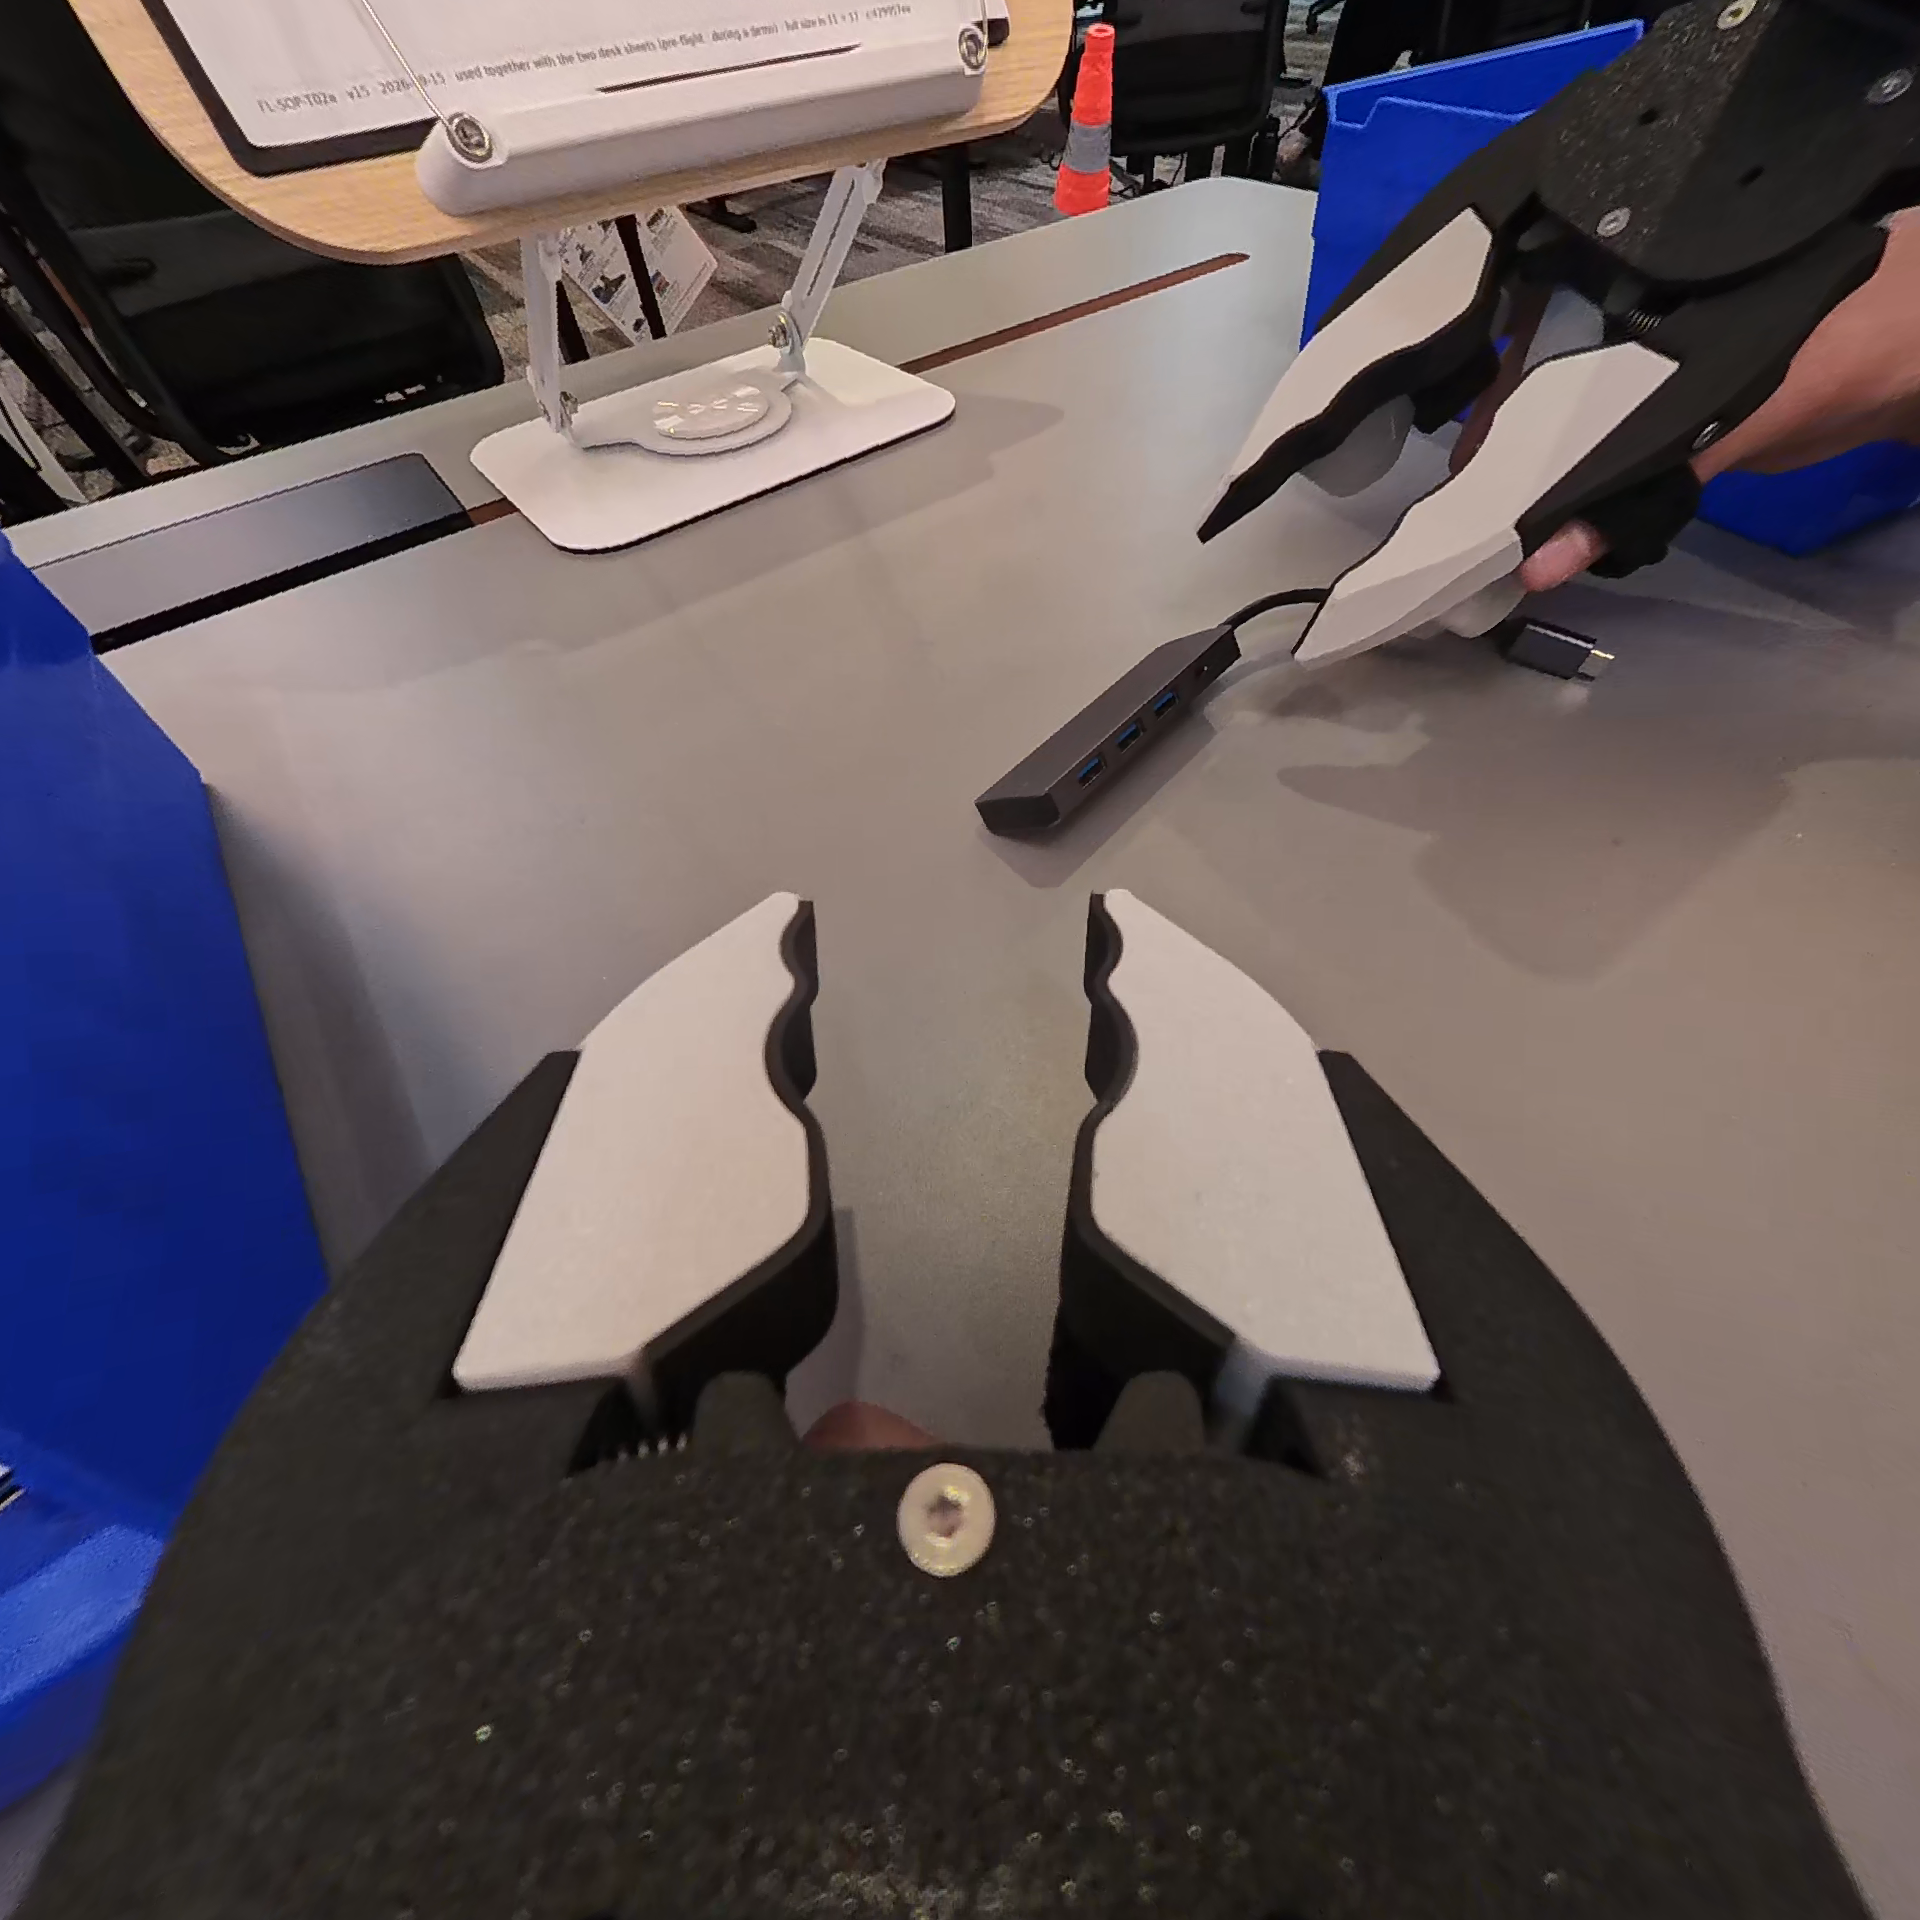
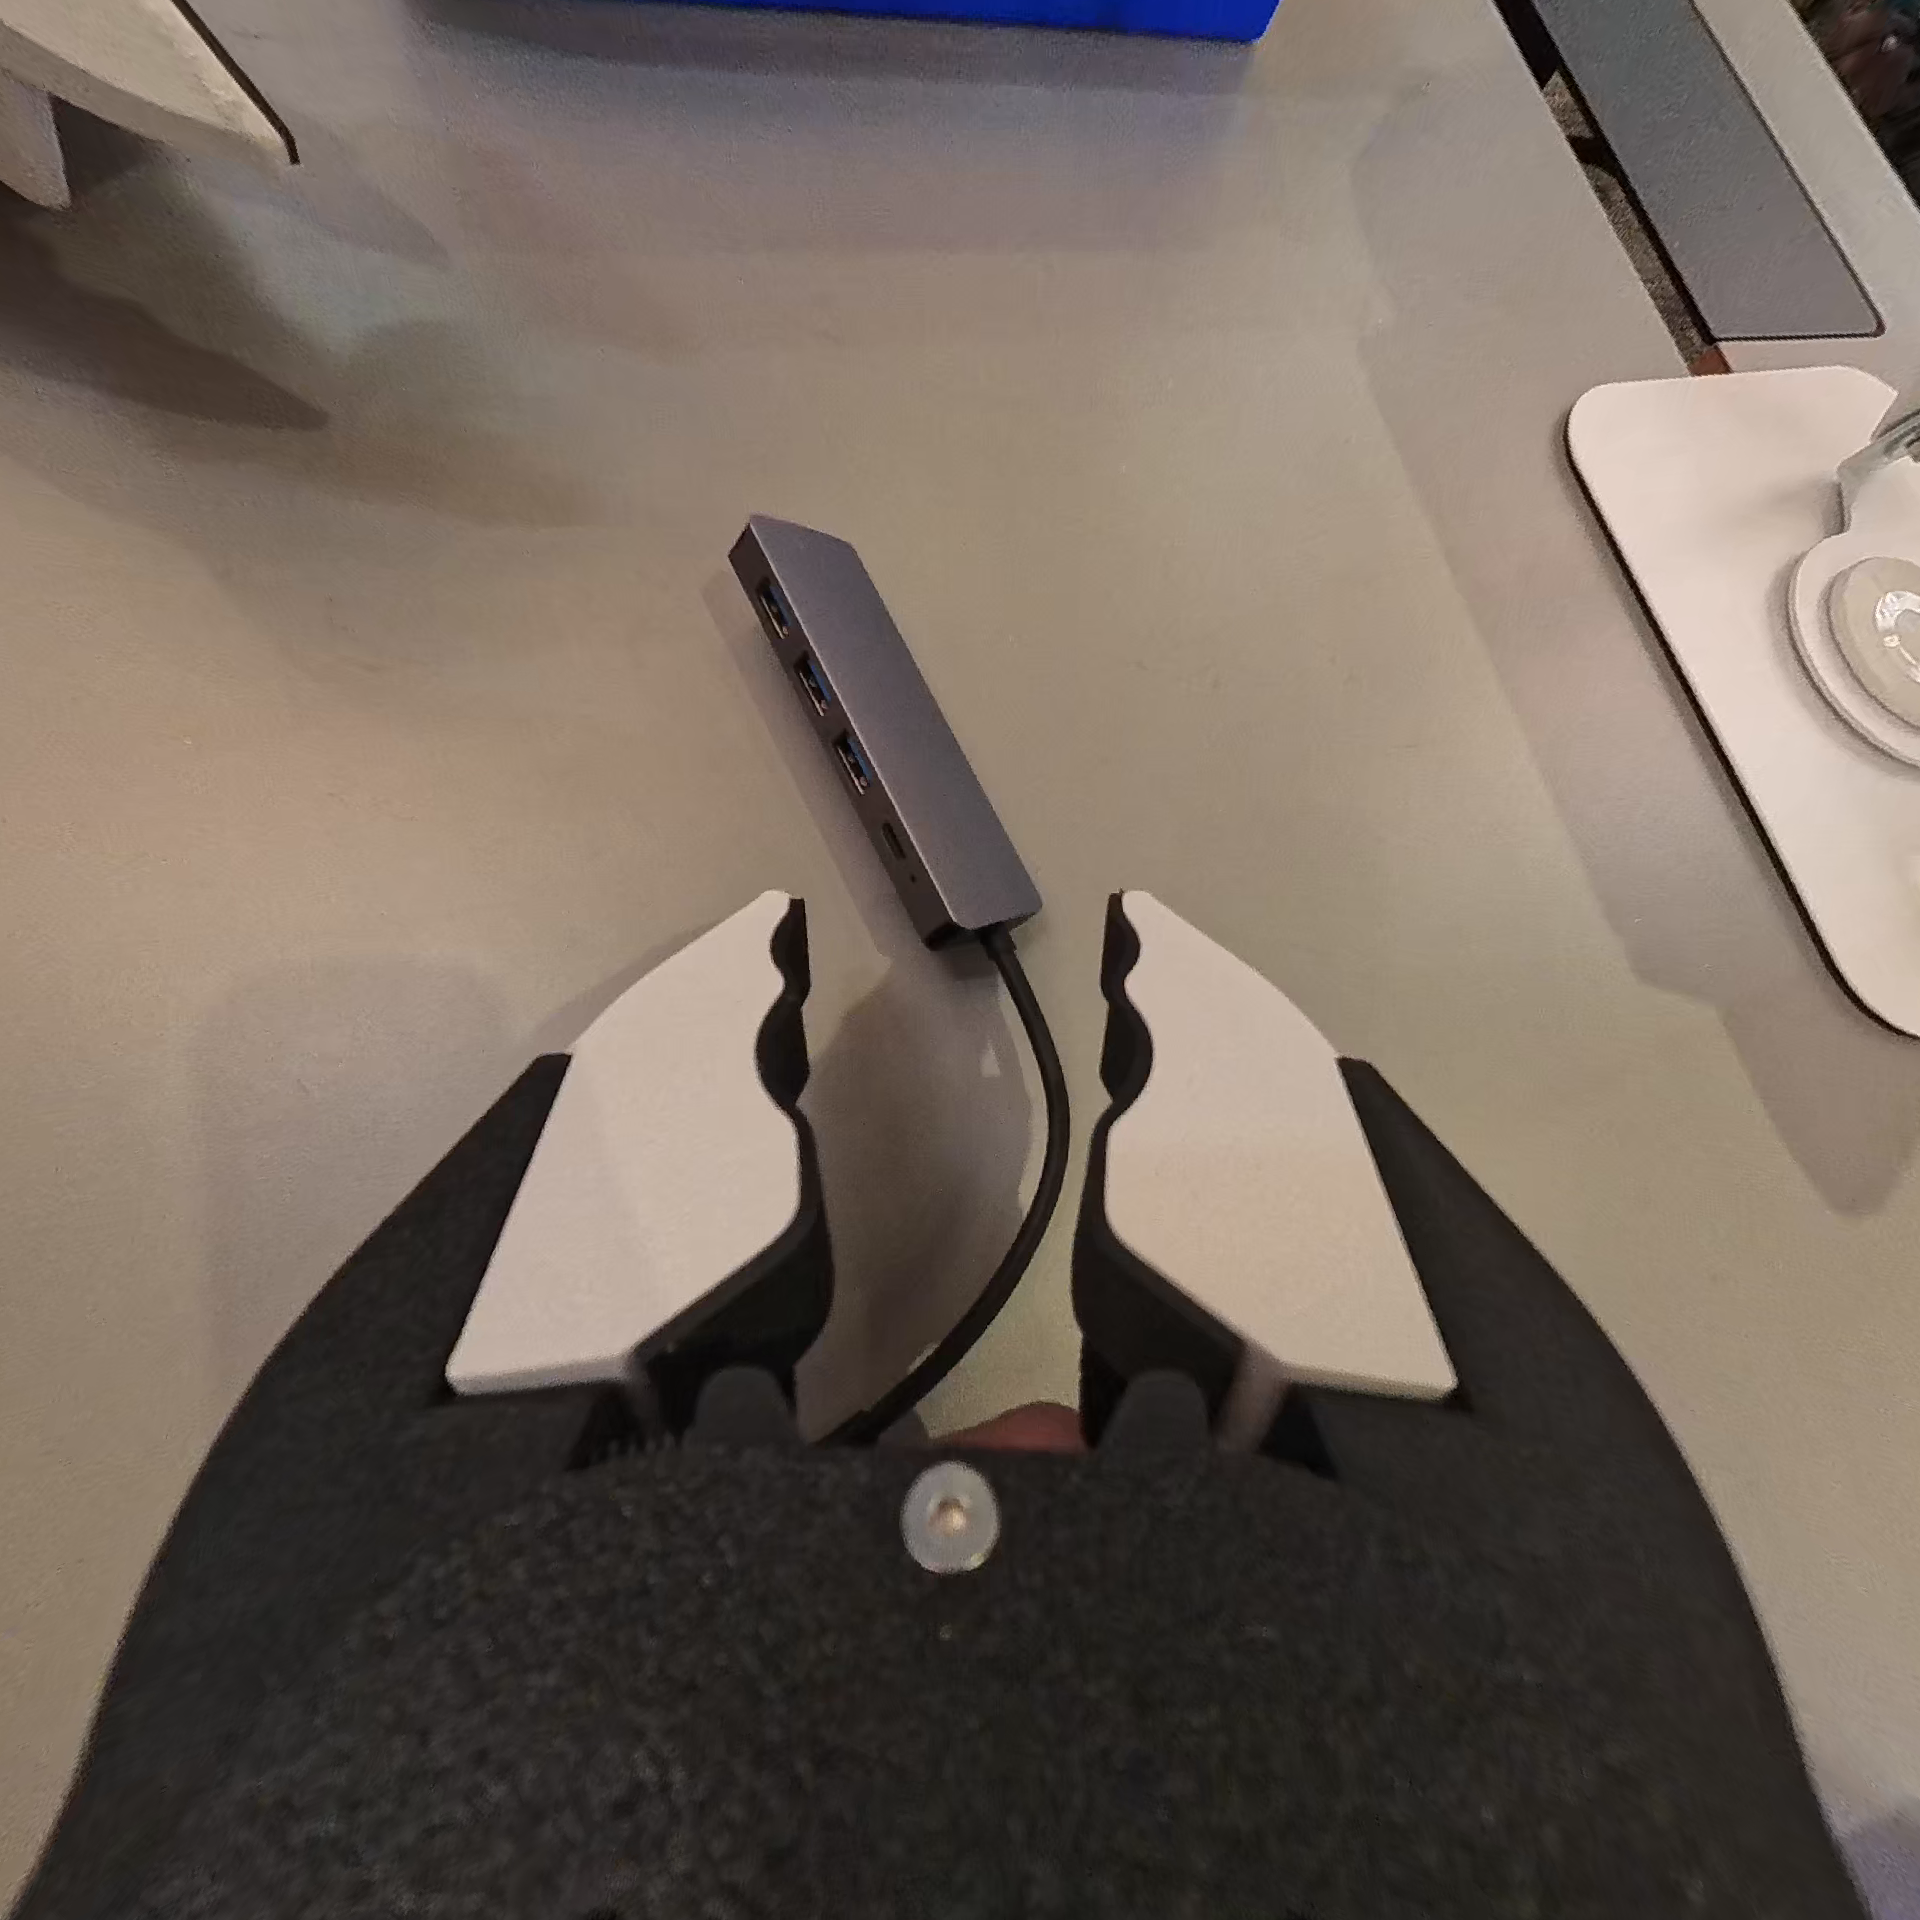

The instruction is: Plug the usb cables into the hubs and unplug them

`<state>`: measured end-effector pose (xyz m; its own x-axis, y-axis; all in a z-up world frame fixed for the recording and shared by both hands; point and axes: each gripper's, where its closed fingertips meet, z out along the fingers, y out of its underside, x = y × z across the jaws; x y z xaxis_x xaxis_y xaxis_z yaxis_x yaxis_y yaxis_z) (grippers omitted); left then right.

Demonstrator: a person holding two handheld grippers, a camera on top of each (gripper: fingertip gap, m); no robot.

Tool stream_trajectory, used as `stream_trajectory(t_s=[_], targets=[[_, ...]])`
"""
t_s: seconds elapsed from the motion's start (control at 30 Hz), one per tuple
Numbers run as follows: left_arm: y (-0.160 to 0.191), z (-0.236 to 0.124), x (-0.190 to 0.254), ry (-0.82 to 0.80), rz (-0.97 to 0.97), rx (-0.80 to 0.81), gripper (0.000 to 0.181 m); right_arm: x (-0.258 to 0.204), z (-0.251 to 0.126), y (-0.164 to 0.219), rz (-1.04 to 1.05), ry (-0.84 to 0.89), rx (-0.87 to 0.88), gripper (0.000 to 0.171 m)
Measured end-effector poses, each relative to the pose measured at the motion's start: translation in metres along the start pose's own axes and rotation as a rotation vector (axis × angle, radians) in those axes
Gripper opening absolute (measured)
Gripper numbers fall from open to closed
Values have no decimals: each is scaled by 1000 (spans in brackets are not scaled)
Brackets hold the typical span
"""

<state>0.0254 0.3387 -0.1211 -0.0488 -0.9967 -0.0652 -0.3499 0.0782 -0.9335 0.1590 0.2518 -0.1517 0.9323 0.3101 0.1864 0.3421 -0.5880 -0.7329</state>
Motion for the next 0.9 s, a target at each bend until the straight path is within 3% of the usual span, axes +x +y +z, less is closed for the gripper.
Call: stream_trajectory(t_s=[0.9], targets=[[2, 2, -3, -2, -23, -18, 49, 3, 1, 5, -8, 13, -28, 54]])
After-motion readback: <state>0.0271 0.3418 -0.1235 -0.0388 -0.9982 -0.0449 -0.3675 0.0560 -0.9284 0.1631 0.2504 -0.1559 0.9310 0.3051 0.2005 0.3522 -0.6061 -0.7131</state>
